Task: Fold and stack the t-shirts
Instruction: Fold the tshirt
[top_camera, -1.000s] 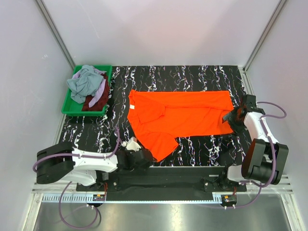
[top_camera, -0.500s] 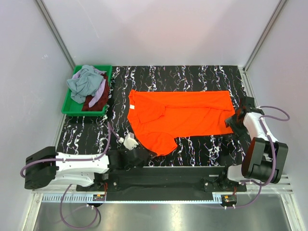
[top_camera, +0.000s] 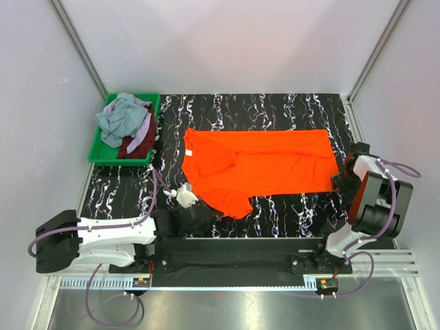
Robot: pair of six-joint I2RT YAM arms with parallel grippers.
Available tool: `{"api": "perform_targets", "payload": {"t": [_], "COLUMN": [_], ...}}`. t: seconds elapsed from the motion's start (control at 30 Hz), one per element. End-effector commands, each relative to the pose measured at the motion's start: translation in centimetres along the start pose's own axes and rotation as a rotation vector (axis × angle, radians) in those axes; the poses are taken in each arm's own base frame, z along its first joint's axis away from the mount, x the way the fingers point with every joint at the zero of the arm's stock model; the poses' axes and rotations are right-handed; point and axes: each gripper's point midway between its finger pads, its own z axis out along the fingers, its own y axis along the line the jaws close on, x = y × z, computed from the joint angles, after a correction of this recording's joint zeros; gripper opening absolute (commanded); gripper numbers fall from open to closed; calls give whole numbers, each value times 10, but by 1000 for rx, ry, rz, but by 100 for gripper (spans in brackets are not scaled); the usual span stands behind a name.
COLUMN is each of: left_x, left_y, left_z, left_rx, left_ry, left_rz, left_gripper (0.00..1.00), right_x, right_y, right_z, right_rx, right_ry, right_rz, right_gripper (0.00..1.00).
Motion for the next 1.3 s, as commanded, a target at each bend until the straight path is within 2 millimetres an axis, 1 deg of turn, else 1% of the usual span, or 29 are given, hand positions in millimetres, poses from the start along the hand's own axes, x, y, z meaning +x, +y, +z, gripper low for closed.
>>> {"api": "perform_targets", "payload": {"t": [0.0,0.17,0.33,0.5,0.63,0.77,0.9,1.03,1.13,1.2,1.23,1.27], "left_x": [-11,-16,-19,-20,-21,-21,-21,-25,-30,-33,-36,-40], "left_y": [-24,-25,-32,-31,-31,-33,-35,-38,-41,-45,-45,-50], "left_z": [-4,-6,-8,-9,-10,-10,-11,-13,-15,-18,-18,-20], "left_rx": [47,32,35,20,24,28,29,38,43,49,43,46], "left_ry": [-35,-56,-65,-69,-72,-73,-74,-88,-110,-122,-136,-147], "left_rz": [13,21,14,31,27,29,40,36,47,55,73,77], "left_gripper": [0,0,0,0,0,0,0,0,0,0,0,0], "right_x": [-24,-31,-38,-36,-38,-40,-39,-37,-40,-42,-43,-46], "right_y": [12,17,20,27,29,26,30,28,28,30,30,29], "right_z": [-1,0,-8,-7,-17,-22,-16,-2,4,5,6,6], "right_rx": [-45,-60,-87,-100,-128,-128,-131,-90,-79,-80,-77,-72], "right_ry": [-90,-119,-147,-119,-123,-135,-128,-118,-127,-132,-135,-148], "right_rz": [76,63,77,80,94,123,120,101,102,99,98,93], "right_gripper": [76,75,73,71,68,68,68,68,68,63,58,43]}}
